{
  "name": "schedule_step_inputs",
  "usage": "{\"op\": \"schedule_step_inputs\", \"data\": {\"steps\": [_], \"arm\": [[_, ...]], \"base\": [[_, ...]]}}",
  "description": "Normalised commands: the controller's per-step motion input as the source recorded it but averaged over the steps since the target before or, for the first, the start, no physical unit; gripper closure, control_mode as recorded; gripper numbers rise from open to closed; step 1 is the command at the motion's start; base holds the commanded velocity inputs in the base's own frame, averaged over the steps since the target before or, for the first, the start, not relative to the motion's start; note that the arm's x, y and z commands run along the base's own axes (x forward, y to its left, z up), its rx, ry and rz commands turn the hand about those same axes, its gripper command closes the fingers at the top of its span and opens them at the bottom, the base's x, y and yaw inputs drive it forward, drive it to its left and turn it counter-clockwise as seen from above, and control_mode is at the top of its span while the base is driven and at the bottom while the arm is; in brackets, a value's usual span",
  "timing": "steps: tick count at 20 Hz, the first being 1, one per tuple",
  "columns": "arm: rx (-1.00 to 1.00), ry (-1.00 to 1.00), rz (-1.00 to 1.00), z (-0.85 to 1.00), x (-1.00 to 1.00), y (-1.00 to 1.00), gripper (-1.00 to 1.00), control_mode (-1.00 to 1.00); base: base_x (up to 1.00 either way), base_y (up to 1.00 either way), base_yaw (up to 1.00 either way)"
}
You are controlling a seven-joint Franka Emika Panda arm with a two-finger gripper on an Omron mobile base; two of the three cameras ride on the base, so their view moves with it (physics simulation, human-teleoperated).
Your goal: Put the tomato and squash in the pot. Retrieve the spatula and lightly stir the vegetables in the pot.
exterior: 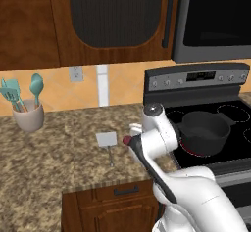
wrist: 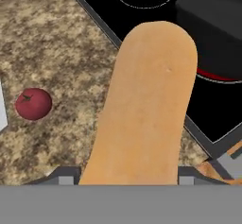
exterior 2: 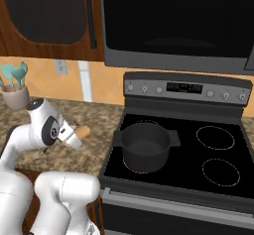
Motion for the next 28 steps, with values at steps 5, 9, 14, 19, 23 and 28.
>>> {"op": "schedule_step_inputs", "data": {"steps": [5,9,14,19,23,28], "arm": [[-0.25,0.0,0.0,1.0,-0.09,-0.01,1.0,-1.0],[-0.02,0.18,-0.01,1.0,0.0,-0.59,1.0,-1.0],[0.19,0.18,-0.03,0.53,0.09,-0.96,1.0,-1.0],[0.15,0.0,0.0,0.05,0.0,-0.45,1.0,-1.0],[0.04,0.0,0.0,0.0,0.02,-0.35,1.0,-1.0],[0.08,0.0,0.0,0.0,0.11,-0.72,1.0,-1.0]], "base": [[0.0,0.0,0.0],[0.0,0.0,0.0],[0.0,0.0,0.0],[0.0,0.0,0.0],[0.0,0.0,0.0],[0.0,0.0,0.0]]}}
